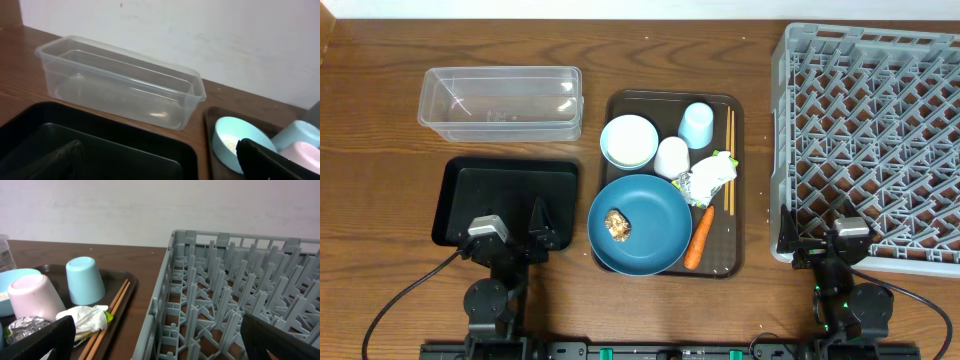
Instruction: Sort waste into correct bins and load items into the dishwasher rack
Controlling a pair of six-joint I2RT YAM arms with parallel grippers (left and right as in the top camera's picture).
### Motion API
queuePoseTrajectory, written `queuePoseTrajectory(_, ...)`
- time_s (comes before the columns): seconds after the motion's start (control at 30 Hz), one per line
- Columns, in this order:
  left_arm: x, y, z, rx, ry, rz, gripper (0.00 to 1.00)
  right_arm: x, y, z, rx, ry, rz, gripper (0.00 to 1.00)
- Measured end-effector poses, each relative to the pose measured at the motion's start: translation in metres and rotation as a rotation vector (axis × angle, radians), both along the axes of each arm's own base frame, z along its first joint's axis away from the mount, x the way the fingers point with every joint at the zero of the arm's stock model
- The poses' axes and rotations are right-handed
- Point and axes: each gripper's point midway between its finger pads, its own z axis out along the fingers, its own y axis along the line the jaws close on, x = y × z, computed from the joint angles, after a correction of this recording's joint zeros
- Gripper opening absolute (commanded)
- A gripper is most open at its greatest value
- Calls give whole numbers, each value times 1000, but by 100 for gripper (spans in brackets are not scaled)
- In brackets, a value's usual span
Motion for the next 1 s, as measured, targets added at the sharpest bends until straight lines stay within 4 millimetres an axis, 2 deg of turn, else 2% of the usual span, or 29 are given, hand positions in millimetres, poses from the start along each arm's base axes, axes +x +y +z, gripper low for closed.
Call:
queuePoseTrajectory(0.23, -3, -41, 5, -376, 14, -204, 98, 0, 0, 0, 0, 0, 0, 99)
queuePoseTrajectory(0.37, -8, -60, 8, -509, 41, -306, 98, 0, 0, 0, 0, 0, 0, 99)
queuePoseTrajectory(0.6, -22, -91, 15, -576, 98, -490, 98, 0, 0, 0, 0, 0, 0, 99)
queuePoseTrajectory(0.67, -26, -96, 25, -579, 111, -521, 98, 0, 0, 0, 0, 0, 0, 99)
queuePoseTrajectory(0.83, -34, -105, 66, -556, 172, -572, 98, 0, 0, 0, 0, 0, 0, 99)
queuePoseTrajectory(1.0, -38, -113, 83, -513, 420, -579, 98, 0, 0, 0, 0, 0, 0, 99)
